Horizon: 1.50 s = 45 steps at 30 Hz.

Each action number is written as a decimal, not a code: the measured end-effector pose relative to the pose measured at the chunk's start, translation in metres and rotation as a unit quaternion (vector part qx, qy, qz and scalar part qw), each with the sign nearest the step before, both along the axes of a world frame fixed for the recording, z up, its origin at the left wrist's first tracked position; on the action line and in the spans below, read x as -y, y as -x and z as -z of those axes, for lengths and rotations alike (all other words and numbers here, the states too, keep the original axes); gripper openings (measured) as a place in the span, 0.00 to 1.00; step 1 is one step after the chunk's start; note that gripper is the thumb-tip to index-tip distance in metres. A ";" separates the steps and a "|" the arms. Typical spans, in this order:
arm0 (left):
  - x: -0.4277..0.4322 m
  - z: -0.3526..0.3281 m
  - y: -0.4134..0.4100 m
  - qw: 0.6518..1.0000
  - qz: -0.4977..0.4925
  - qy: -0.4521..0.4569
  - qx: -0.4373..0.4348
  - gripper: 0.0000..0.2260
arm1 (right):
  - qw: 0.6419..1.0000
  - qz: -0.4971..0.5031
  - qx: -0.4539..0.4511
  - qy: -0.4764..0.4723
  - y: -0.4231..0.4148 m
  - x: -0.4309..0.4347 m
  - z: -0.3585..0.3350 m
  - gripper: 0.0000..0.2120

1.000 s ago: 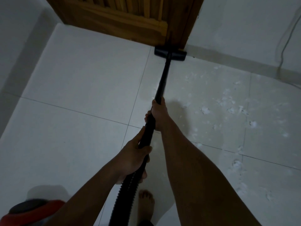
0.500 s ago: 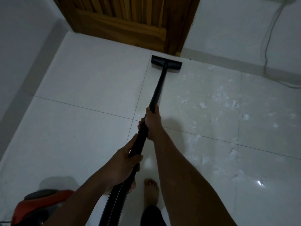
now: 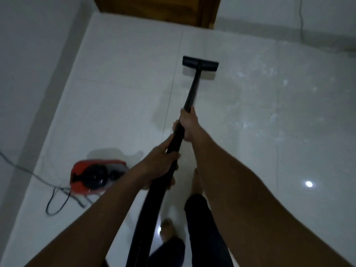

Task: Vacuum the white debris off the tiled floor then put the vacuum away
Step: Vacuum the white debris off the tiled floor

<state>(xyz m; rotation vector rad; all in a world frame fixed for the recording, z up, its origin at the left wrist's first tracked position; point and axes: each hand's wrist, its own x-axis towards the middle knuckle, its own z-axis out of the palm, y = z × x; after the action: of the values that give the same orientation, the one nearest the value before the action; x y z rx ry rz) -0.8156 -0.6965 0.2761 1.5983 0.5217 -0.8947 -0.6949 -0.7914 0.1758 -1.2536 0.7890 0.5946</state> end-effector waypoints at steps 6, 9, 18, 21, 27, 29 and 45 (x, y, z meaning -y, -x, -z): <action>0.004 -0.013 0.098 0.999 0.027 0.024 -0.017 0.28 | 0.999 0.014 -0.032 -0.013 0.100 0.012 -0.009 0.13; 0.007 -0.020 0.147 0.999 0.036 0.011 -0.014 0.28 | 0.999 0.019 -0.043 -0.023 0.152 0.012 -0.005 0.19; 0.019 -0.042 0.284 0.997 0.077 -0.013 -0.024 0.31 | 0.993 0.062 -0.076 -0.067 0.306 0.031 0.004 0.23; 0.033 -0.051 0.334 0.995 0.087 -0.014 -0.036 0.29 | 0.991 0.071 -0.084 -0.073 0.358 0.044 0.001 0.23; 0.045 -0.053 0.395 0.992 0.114 -0.021 -0.057 0.30 | 0.989 0.071 -0.111 -0.062 0.432 0.061 -0.004 0.20; 0.047 -0.053 0.409 0.992 0.108 -0.006 -0.072 0.29 | 0.989 0.066 -0.119 -0.054 0.449 0.066 -0.003 0.19; 0.070 -0.018 0.397 0.993 0.053 0.046 -0.100 0.28 | 0.986 0.042 -0.159 -0.022 0.427 0.084 0.023 0.21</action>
<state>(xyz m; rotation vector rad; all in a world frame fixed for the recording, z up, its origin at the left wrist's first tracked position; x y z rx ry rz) -1.2131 -0.7669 0.2942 1.4720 0.5309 -1.1513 -1.1218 -0.8754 0.1524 -1.0923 1.0829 0.7498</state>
